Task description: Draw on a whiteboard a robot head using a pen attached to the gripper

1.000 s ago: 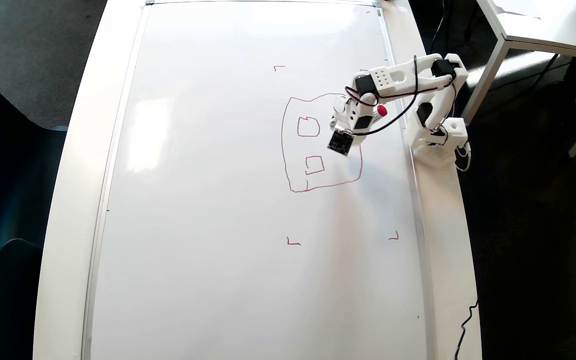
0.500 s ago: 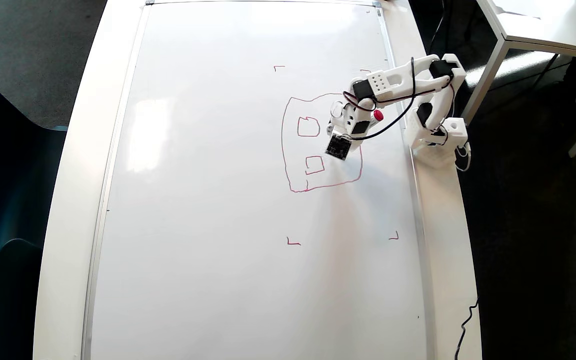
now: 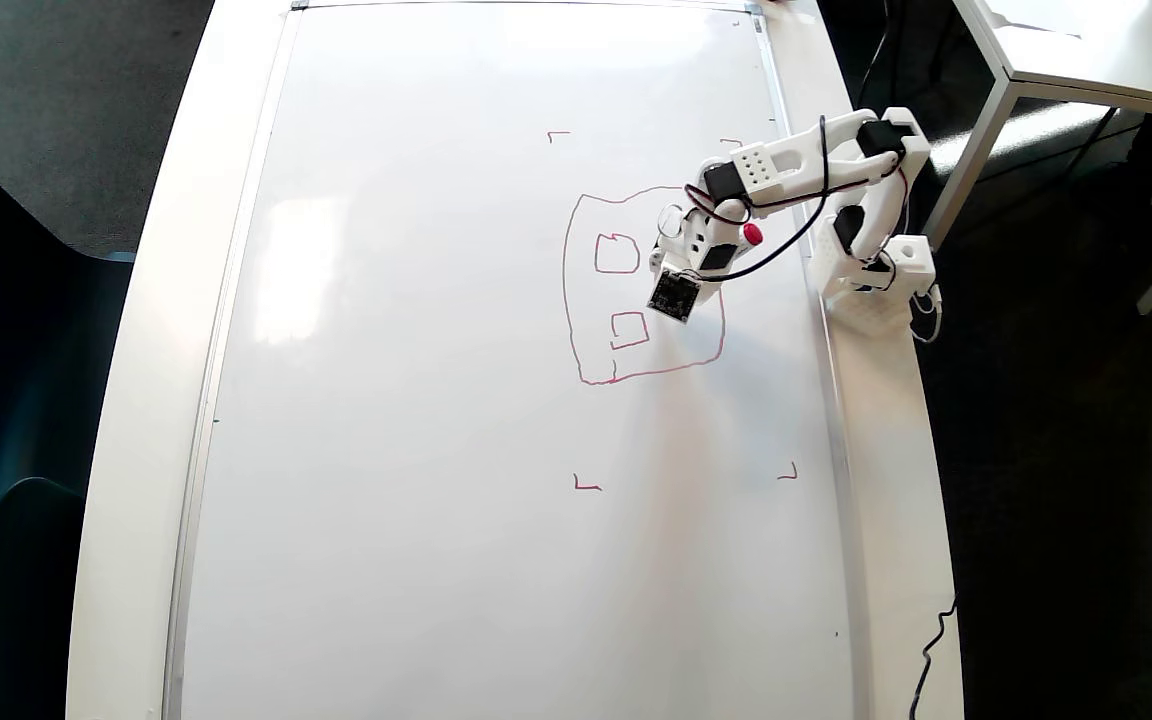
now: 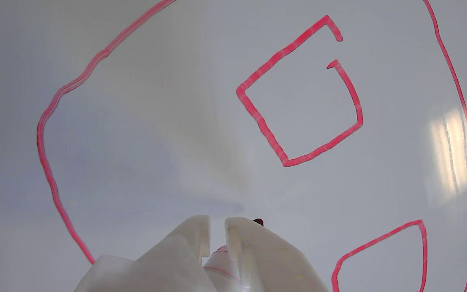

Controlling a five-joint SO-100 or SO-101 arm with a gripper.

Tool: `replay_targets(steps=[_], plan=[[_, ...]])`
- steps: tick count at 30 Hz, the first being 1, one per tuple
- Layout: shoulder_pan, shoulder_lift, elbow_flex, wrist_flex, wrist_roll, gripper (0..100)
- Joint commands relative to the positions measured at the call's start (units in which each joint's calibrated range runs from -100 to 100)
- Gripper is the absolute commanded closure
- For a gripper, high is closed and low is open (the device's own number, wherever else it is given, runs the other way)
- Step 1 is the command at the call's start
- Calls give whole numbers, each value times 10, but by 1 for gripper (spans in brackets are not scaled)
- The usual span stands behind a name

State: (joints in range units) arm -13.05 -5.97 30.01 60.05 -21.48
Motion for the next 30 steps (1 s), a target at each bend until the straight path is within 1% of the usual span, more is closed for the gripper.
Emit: replay_targets(steps=[1,5,10,19,30], plan=[[5,-2,4,-11,2,99],[5,-1,8,-14,2,99],[5,-1,40,-59,2,99],[6,-1,59,-61,2,99],[68,-3,59,-51,2,99]])
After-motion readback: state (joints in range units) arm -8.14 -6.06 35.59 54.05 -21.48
